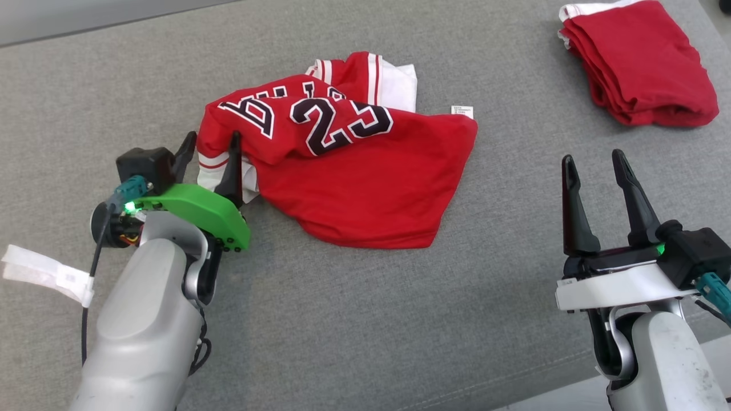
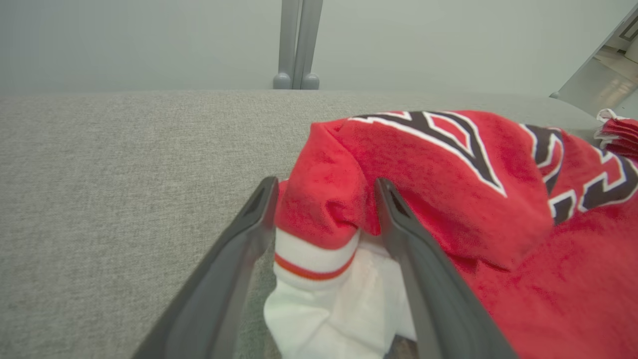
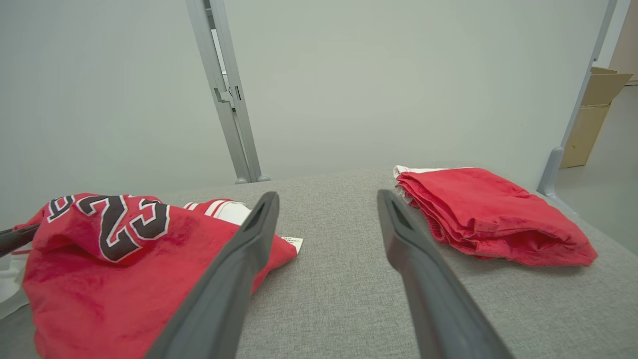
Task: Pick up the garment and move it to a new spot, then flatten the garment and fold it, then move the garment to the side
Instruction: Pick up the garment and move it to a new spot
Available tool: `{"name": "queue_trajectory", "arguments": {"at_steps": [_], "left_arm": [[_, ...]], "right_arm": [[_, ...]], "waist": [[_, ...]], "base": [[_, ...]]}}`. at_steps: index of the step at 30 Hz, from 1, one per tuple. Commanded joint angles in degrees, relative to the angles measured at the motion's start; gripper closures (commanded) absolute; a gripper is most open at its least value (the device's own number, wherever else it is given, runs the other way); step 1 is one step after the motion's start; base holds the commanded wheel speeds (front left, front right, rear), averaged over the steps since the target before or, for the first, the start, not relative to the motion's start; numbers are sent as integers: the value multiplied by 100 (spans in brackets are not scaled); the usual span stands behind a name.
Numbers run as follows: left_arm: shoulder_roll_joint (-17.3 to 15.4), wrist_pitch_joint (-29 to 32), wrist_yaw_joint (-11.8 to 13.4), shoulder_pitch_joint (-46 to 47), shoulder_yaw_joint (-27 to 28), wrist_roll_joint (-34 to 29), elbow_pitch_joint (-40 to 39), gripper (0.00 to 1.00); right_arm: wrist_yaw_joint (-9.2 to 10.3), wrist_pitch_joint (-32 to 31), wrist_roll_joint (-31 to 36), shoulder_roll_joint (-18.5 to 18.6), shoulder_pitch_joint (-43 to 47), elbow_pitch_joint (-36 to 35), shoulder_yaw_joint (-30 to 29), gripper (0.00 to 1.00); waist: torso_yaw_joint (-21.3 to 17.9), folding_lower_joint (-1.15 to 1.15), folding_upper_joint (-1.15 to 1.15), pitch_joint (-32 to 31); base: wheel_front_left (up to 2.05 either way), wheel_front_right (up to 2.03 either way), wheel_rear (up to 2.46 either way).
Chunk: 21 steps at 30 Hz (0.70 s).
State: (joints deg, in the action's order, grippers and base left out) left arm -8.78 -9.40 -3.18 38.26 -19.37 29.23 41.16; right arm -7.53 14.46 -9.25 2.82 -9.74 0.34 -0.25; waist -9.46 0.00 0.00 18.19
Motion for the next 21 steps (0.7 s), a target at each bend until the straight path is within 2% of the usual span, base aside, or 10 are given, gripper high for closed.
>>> {"name": "queue_trajectory", "arguments": {"at_steps": [1,10,16,21], "left_arm": [[8,-106,-62,71,-39,-32,58,0],[73,-463,-237,-377,-196,-51,27,0],[82,-579,-77,-1262,-243,-267,-425,0],[175,-578,134,-2103,52,-251,-1080,0]], "right_arm": [[8,27,73,14,-9,42,0,0],[8,-77,318,14,321,251,-146,0],[8,-188,388,14,616,381,-184,0],[8,-166,398,14,873,456,-160,0]], "waist": [[146,0,0,-210],[519,0,0,-1082],[716,0,0,-1531],[828,0,0,-1731]], "base": [[0,0,0],[0,0,0],[0,0,0],[0,0,0]]}}
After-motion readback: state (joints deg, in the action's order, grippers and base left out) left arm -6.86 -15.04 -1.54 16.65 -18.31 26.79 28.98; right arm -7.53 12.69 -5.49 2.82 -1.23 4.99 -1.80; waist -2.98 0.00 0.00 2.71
